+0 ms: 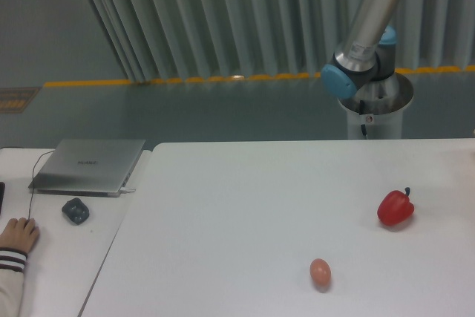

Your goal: Place the yellow pepper in a basket

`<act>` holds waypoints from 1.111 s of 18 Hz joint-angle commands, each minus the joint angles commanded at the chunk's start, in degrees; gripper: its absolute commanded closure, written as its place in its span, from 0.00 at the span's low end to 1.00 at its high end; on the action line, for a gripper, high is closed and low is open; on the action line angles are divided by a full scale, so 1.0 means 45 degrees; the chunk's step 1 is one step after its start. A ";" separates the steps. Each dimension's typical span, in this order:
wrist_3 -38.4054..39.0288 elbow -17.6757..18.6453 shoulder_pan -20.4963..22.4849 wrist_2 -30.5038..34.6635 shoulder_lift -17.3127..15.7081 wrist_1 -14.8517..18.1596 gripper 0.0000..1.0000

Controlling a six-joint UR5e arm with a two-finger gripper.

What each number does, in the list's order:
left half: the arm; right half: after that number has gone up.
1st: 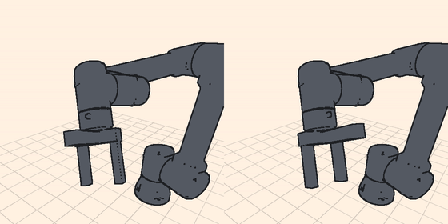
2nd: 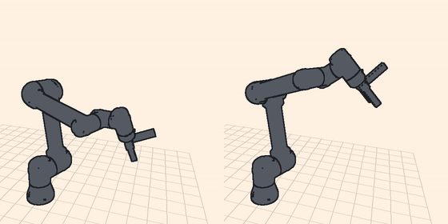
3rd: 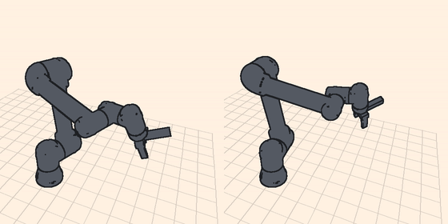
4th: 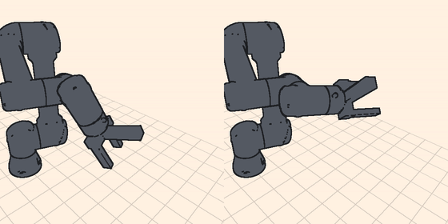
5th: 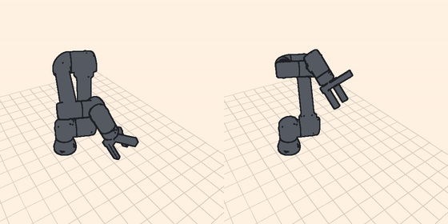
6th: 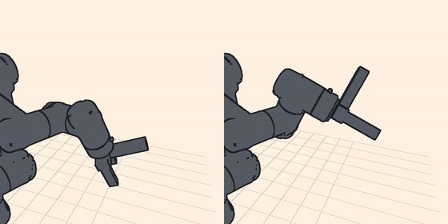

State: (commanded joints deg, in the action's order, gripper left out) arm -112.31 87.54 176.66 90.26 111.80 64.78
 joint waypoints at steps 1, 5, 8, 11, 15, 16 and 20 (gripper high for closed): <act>-0.0409 -0.0039 -0.0058 0.0000 -0.0020 -0.0020 0.00; -0.0549 -0.0020 -0.0506 -0.0410 -0.0098 -0.0020 0.00; -0.0686 0.0077 -0.1130 -0.0449 -0.0624 0.0097 0.00; -0.0686 -0.0039 -0.2086 -0.0430 -0.0839 0.0564 0.00; -0.0647 -0.0234 -0.3434 -0.0586 -0.1055 0.0995 0.00; -0.0647 -0.0312 -0.3689 -0.0586 -0.1036 0.1189 0.00; -0.0491 -0.0528 -0.4880 -0.0586 -0.0977 0.1562 0.00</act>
State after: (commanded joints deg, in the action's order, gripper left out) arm -114.52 85.17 154.70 87.63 107.40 71.81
